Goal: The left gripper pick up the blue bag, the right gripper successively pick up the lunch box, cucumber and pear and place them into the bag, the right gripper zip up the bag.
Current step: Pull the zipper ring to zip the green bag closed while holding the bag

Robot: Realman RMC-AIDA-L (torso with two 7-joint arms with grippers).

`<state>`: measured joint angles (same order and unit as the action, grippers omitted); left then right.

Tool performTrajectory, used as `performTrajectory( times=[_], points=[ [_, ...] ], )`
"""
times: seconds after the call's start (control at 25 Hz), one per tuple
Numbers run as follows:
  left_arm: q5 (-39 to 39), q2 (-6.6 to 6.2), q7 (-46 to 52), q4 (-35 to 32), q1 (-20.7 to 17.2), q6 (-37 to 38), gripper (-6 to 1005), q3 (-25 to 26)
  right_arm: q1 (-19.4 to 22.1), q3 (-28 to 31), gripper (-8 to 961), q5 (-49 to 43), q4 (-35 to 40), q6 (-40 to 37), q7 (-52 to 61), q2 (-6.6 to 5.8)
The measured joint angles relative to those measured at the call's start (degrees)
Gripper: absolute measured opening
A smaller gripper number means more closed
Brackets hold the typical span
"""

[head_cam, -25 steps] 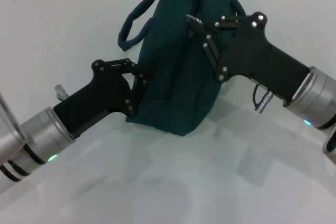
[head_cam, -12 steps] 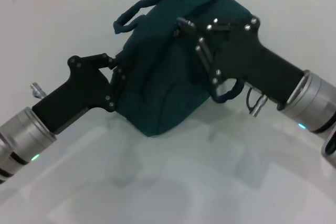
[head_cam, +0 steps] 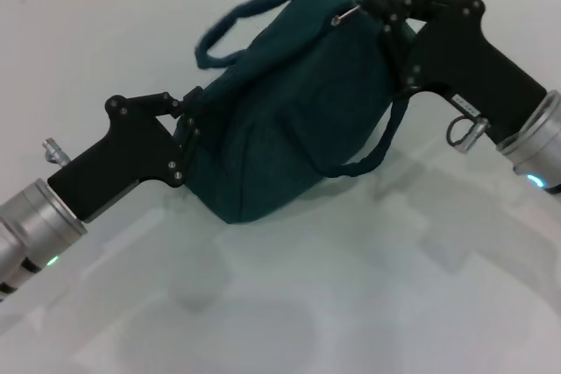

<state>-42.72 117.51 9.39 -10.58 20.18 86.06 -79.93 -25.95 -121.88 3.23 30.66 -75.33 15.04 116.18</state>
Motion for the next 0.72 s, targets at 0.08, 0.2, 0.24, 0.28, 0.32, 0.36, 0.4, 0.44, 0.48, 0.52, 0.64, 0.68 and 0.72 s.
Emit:
performTrajectory(
  times=[0.08, 0.2, 0.24, 0.28, 0.32, 0.36, 0.4, 0.44, 0.48, 0.52, 0.64, 0.68, 0.72],
  points=[
    [0.01, 0.0, 0.13, -0.04, 0.12, -0.56, 39, 0.45, -0.01, 0.75, 10, 0.01, -1.15, -0.61, 0.93, 0.02],
    [0.02, 0.13, 0.58, -0.13, 0.24, -1.05, 36, 1.81, 0.05, 1.89, 10, 0.09, -2.67, -0.93, 1.47, 0.02],
    [0.02, 0.13, 0.84, -0.18, 0.31, -1.06, 36, 2.0, 0.1, 2.28, 10, 0.29, -3.25, -0.95, 1.87, 0.02],
    [0.03, 0.11, 1.22, -0.2, 0.41, -1.14, 35, 2.17, 0.15, 2.49, 10, 0.59, -3.64, -0.97, 2.27, 0.02],
    [0.03, 0.03, 1.51, -0.21, 0.54, -1.22, 34, 2.29, 0.26, 2.63, 10, 0.97, -3.95, -0.99, 2.62, 0.01],
    [0.03, 0.03, 1.51, -0.21, 0.54, -1.22, 33, 2.29, 0.35, 2.66, 10, 1.25, -4.1, -0.99, 2.73, 0.01],
    [0.05, -0.38, 2.65, -0.23, 0.82, -1.63, 32, 2.64, 0.48, 2.67, 10, 1.62, -4.28, -1.0, 2.82, 0.01],
    [0.06, -0.5, 2.92, -0.23, 0.85, -1.72, 31, 2.68, 0.56, 2.67, 10, 1.86, -4.4, -1.0, 2.87, 0.01],
    [0.07, -0.69, 3.19, -0.23, 0.91, -1.91, 30, 2.7, 0.63, 2.68, 10, 2.17, -4.57, -1.0, 2.93, 0.01],
    [0.07, -0.77, 3.33, -0.24, 0.97, -2.05, 30, 2.7, 0.63, 2.69, 10, 2.35, -4.68, -1.01, 2.96, 0.01],
    [0.12, -1.02, 3.39, -0.24, 1.08, -2.51, 27, 2.71, 0.63, 2.71, 10, 3.11, -5.29, -1.02, 3.22, 0.0],
    [0.13, -1.12, 3.4, -0.24, 1.11, -2.71, 26, 2.79, 0.64, 2.71, 10, 3.45, -5.59, -1.03, 3.31, 0.0],
    [0.13, -1.18, 3.4, -0.23, 1.16, -2.91, 25, 2.99, 0.64, 2.72, 10, 3.69, -5.8, -1.04, 3.35, 0.0]
  ],
)
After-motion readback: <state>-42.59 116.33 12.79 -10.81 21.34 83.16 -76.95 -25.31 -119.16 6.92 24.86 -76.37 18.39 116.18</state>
